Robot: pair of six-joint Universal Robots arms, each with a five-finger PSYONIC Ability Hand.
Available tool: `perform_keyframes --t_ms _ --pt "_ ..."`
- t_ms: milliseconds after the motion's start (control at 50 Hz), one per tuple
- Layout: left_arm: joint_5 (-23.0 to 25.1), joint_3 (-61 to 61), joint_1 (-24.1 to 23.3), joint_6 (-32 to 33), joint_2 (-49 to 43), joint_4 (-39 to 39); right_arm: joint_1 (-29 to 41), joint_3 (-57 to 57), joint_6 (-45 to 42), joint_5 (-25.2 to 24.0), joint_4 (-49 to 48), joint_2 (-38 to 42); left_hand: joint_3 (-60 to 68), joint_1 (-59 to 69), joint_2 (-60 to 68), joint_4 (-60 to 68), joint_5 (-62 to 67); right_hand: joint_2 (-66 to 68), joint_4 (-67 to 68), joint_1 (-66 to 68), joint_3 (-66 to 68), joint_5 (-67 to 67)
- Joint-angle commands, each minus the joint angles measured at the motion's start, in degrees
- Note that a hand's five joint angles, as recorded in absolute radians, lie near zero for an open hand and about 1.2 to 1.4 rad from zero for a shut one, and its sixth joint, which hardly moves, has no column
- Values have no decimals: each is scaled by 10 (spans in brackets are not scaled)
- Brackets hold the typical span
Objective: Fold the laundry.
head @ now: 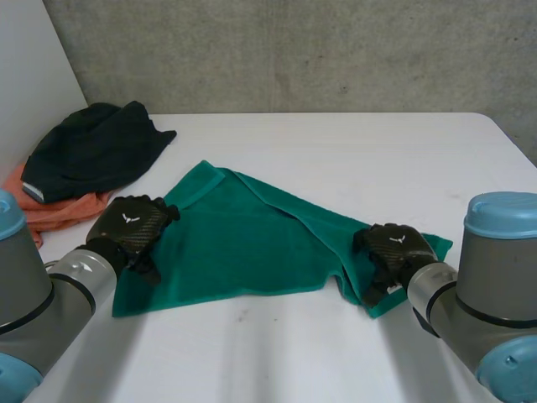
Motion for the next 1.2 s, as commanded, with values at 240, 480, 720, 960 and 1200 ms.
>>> perform_keyframes --t_ms 240,480,720,960,1200 --pt "0 -1 0 0 0 4 10 -27 -14 6 -31 51 22 22 21 20 18 179 183 212 186 192" --pt "1 27 -1 0 -2 13 3 -60 -54 6 -28 53 19 19 18 16 15 522 526 555 529 535" --pt "106 208 -18 4 -138 50 10 -81 -80 9 7 -18 4 3 2 1 0 74 78 107 81 87" --pt "52 215 -11 -1 -178 15 24 -180 82 12 53 92 14 14 12 11 10 -64 -61 -31 -57 -51" --pt "47 101 -10 -2 -85 27 53 -311 81 22 77 204 1 0 -1 -2 -4 9 13 42 16 22"
